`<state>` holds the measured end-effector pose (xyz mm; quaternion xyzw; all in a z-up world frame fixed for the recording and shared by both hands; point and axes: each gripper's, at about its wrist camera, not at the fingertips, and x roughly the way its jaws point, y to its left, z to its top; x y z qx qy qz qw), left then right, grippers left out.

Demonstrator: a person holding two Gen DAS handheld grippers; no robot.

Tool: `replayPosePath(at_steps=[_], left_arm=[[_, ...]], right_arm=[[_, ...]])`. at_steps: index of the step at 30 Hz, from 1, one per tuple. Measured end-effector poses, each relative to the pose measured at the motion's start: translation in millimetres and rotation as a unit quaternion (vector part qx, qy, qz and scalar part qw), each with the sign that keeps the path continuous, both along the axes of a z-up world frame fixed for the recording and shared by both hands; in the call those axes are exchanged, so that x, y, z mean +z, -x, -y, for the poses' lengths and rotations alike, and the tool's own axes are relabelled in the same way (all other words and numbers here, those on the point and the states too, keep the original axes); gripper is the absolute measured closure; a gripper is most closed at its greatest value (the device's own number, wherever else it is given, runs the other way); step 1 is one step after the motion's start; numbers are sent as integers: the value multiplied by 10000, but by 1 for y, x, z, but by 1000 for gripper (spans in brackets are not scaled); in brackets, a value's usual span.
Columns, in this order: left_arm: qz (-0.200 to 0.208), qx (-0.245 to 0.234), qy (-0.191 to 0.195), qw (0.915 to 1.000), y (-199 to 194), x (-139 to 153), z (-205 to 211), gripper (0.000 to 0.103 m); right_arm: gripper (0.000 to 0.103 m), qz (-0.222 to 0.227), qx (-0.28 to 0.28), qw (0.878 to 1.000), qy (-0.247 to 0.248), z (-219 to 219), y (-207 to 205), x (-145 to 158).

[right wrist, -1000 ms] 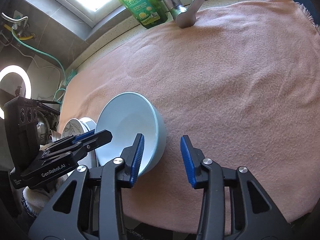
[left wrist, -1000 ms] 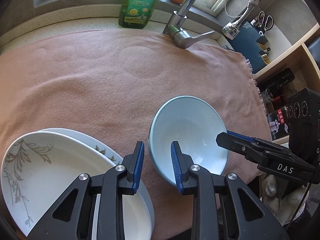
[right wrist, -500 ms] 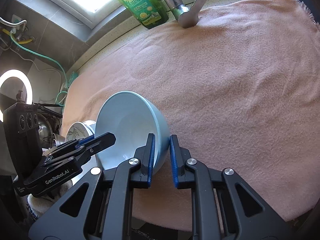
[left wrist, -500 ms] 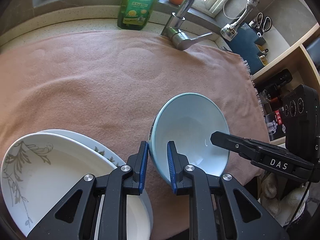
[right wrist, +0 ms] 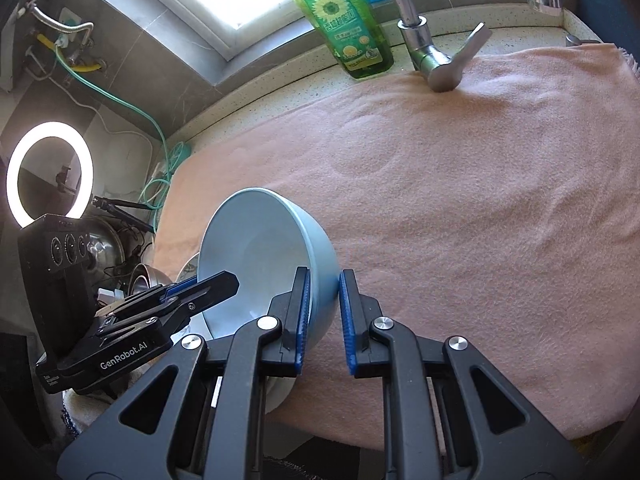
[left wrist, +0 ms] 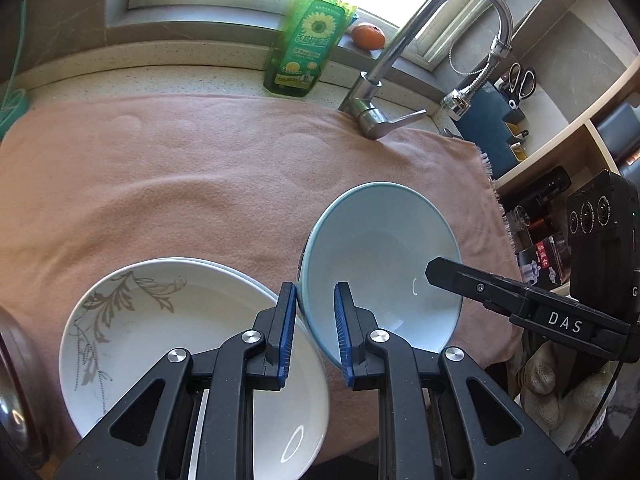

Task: Organize plates and bowls
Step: 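Lift the pale blue bowl and carry it over the nested bowls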

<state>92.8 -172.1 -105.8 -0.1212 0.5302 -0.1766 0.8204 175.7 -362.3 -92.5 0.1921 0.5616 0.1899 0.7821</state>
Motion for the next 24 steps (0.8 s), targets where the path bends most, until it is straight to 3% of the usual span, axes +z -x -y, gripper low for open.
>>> replayPosePath(at_steps=[24], left_arm=[[144, 1247, 36, 9921, 48, 23, -150, 86]], right_arm=[[88, 107, 1263, 9918, -175, -170, 7, 20]])
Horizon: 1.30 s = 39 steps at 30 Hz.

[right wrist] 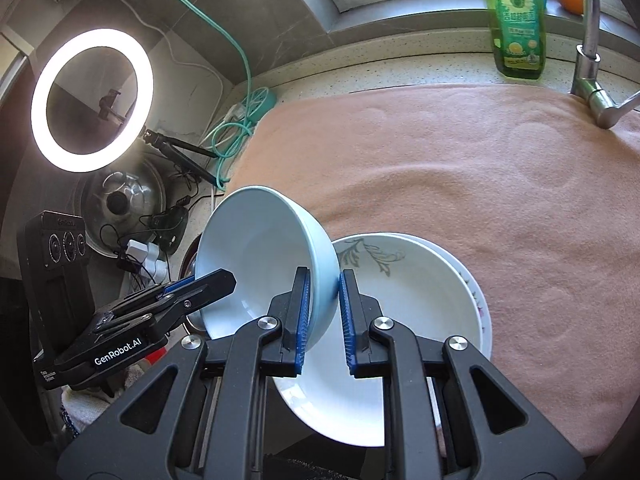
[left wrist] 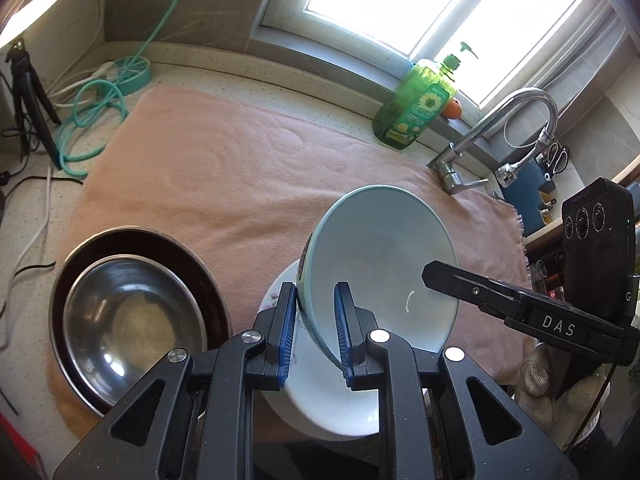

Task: Organize plates and bowls
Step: 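Lift the pale blue bowl and carry it over the nested bowls, then lower the pale blue bowl into the red bowl and open the right gripper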

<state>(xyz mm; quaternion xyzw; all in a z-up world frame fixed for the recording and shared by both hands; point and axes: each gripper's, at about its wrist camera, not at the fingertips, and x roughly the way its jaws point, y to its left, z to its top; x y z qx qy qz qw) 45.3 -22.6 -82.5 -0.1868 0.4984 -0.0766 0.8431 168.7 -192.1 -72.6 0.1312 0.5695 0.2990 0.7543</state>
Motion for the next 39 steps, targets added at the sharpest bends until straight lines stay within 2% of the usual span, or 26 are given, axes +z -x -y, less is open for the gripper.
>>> replayPosePath(at_steps=[15, 26, 39], left_arm=[[-81, 713, 72, 9974, 32, -3, -80, 85], [-167, 1012, 170, 9946, 48, -9, -113, 85], [-366, 1044, 288, 9935, 53, -23, -128, 86]], right_arm=[[88, -160, 721, 9973, 27, -92, 7, -9], [88, -289, 976, 9948, 56, -125, 15, -18], [88, -467, 1066, 9929, 262, -144, 17, -35]])
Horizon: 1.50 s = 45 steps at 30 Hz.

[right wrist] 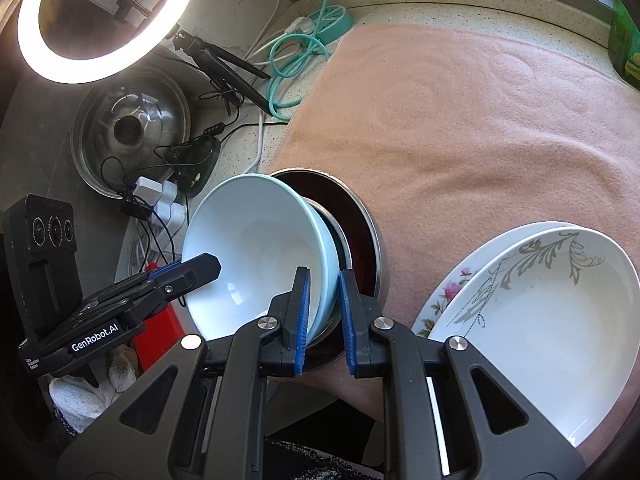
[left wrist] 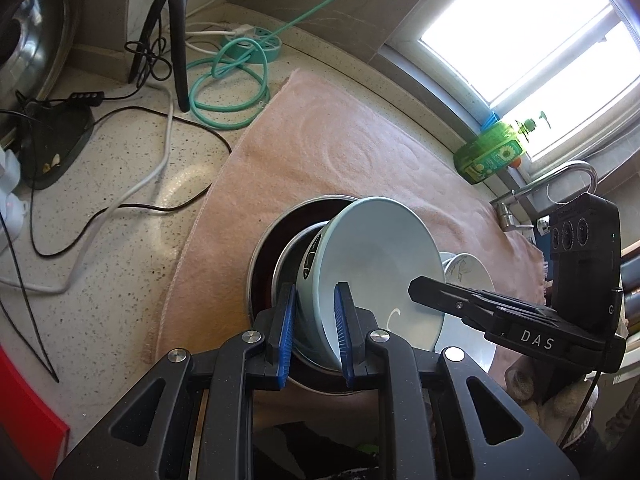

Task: Organize plates and bowls
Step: 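Lower the pale blue bowl into the red bowl and open the right gripper, then grip the rim of the nested steel bowl stack with the right gripper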

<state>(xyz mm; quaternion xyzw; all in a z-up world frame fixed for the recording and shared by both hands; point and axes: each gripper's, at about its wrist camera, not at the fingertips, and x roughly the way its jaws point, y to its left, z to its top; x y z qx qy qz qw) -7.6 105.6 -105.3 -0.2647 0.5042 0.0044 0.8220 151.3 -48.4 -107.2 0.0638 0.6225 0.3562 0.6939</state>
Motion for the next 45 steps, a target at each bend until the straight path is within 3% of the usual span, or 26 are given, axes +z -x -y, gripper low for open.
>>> replayPosePath(at_steps=[13, 17, 21, 24, 26, 35, 45], left_arm=[[-128, 44, -41, 9999, -4, -9, -4, 85], [-120, 43, -54, 9999, -4, -8, -4, 84], [-84, 116, -62, 9999, -2, -6, -5, 70], [-49, 193, -35, 9998, 0, -3, -9, 66], [-17, 276, -86, 9996, 2, -2, -12, 55], [-45, 720, -85, 9974, 15, -7, -37, 55], [-110, 797, -72, 9967, 22, -17, -43, 55]], right_arm=[[82, 50, 47, 10000, 71, -3, -1, -3], [56, 186, 40, 9998, -10, -3, -1, 3], [34, 433, -9, 9990, -72, 1, 0, 13], [28, 512, -51, 9986, -138, 5, -1, 18], [25, 538, -118, 9984, -116, 8, -2, 18], [25, 406, -581, 9975, -69, 35, -15, 9], [25, 406, -643, 9971, 19, 41, -15, 3]])
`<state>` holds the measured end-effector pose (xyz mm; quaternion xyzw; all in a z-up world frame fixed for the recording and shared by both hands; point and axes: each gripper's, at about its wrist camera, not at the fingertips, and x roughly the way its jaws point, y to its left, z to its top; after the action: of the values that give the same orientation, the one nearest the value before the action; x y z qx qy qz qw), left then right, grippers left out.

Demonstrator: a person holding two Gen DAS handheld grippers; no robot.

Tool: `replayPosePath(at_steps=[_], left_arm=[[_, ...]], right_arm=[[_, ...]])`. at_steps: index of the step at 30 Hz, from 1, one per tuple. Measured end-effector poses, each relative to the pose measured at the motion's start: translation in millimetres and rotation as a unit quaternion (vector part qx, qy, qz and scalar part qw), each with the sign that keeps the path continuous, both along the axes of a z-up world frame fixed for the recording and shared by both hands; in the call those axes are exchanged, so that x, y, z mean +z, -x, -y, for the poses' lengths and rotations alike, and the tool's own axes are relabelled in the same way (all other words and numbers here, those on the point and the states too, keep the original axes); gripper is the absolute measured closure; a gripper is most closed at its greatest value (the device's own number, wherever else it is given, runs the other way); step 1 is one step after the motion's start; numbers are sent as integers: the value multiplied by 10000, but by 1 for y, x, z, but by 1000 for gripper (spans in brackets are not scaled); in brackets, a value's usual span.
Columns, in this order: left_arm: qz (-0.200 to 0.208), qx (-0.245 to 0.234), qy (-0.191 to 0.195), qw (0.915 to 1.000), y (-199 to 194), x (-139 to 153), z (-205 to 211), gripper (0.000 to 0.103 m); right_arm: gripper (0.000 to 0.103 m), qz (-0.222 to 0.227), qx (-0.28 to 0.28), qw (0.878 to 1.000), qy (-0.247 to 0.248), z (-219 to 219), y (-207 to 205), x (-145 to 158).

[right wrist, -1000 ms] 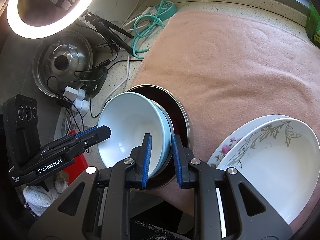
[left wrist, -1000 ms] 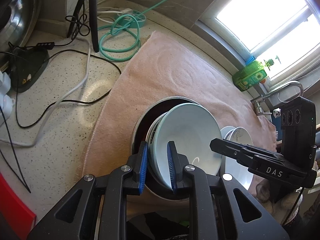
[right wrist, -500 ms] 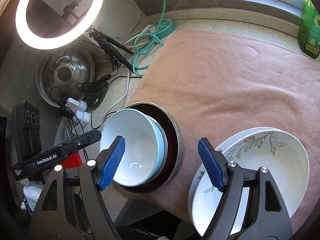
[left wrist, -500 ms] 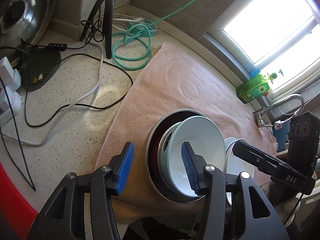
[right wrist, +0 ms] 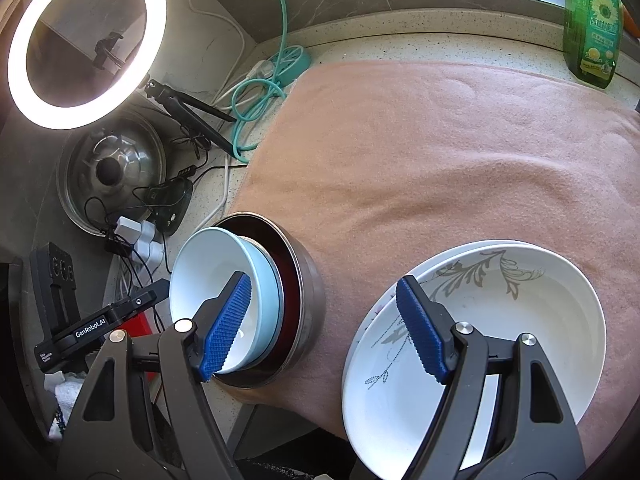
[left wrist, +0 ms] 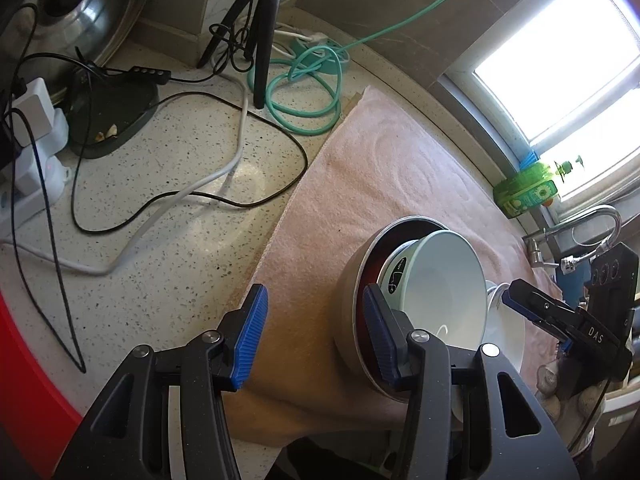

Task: Organize plates and bowls
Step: 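Grip the rim of the nested steel bowl stack with the right gripper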

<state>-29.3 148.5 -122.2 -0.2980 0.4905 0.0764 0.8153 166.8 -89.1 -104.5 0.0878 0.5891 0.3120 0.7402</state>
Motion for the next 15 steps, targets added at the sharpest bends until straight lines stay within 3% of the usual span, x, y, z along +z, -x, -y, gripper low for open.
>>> replayPosePath(at_steps=[9, 15], left_arm=[[-8, -99, -12, 9999, 0, -6, 6, 58], [5, -159, 0, 9999, -1, -8, 10, 68]], right_arm=[[49, -137, 162, 9998, 10, -8, 5, -8], [61, -216, 231, 9995, 52, -13, 4, -13]])
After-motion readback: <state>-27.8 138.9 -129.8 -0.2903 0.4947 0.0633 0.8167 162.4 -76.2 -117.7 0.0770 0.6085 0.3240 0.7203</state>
